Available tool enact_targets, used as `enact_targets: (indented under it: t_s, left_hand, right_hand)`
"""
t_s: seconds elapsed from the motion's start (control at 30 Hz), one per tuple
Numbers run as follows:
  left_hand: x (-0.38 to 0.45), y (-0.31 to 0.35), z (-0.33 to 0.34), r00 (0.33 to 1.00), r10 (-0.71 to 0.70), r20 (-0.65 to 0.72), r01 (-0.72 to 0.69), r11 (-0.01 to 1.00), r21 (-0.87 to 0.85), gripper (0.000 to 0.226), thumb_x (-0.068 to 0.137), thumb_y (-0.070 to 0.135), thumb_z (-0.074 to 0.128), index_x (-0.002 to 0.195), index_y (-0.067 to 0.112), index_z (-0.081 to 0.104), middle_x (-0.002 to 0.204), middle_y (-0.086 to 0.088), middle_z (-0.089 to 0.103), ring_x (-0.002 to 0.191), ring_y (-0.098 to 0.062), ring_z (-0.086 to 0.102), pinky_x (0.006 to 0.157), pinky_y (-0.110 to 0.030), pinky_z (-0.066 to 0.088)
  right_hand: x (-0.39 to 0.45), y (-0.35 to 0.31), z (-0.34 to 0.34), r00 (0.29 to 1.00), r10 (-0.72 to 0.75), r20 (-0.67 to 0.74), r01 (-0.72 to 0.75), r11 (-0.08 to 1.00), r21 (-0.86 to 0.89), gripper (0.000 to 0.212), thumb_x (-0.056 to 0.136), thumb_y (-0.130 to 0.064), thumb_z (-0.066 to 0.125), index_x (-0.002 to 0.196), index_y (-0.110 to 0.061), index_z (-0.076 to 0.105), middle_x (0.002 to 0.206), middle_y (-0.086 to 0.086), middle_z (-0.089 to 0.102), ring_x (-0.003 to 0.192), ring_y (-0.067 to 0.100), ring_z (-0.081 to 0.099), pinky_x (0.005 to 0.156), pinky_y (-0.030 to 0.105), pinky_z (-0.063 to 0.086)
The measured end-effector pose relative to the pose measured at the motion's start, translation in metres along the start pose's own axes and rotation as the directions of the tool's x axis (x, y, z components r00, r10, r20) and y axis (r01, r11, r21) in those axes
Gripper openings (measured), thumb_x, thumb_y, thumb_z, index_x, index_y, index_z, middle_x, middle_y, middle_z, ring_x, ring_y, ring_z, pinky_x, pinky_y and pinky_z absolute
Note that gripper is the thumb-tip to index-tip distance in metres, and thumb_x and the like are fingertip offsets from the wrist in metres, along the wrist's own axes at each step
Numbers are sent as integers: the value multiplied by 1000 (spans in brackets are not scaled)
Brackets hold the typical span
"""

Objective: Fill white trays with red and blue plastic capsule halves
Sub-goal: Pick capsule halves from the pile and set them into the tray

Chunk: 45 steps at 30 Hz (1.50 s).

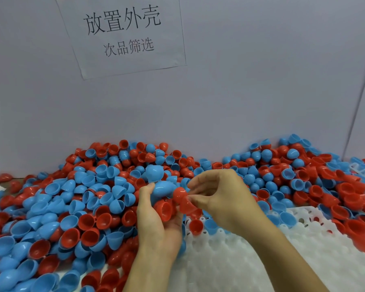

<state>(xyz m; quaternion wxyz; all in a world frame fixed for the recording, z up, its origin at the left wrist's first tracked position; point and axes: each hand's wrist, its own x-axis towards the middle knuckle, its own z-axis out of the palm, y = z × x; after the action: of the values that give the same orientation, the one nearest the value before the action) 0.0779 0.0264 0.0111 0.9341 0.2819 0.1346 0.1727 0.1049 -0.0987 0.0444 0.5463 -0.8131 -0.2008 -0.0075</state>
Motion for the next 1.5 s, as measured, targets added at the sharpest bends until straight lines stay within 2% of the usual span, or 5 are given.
enact_targets:
  t_s: [0.37,0.53,0.7,1.03,1.5]
  left_hand:
    - [-6,1,6,998,-42,-44,45,997,59,18,89,25,63,93,10,72,82,-9,68,66,-18,62,42,-20,46]
    - [-5,-1,5,999,-32,-32,35,996,80,18,91,27,62,96,12,71,85,-7,69,68,-17,63,44,-20,47]
    - [-4,-5,4,1000,-21,-11,22,993,116,18,91,27,63,97,14,74,87,-7,72,68,-16,66,46,-20,49]
    - [-4,-6,4,1000,-5,-9,7,990,139,19,91,27,62,97,14,73,87,-6,72,66,-16,66,45,-20,48]
    - [-8,-8,7,1000,-25,2,25,989,144,18,92,28,61,97,13,70,82,-5,69,68,-18,63,43,-20,46]
  right_hand:
    - [1,-2,-55,992,77,-97,-92,983,-160,15,83,-20,80,96,-27,77,84,-20,73,77,-12,67,58,2,47]
    - [3,18,-105,951,76,-300,-164,946,-280,12,89,-19,74,100,-25,74,79,-26,64,71,-12,61,57,5,41]
    - [-11,59,-144,891,88,-445,-280,879,-387,18,91,-18,71,108,-15,75,94,-7,72,75,-6,56,60,9,40]
    - [-17,90,-150,896,339,-285,-438,581,-686,20,90,-3,69,102,-16,78,100,4,73,79,15,68,70,23,58]
    - [-16,90,-136,895,343,-284,-436,547,-715,31,89,-3,68,116,-19,74,115,4,70,92,18,67,85,31,59]
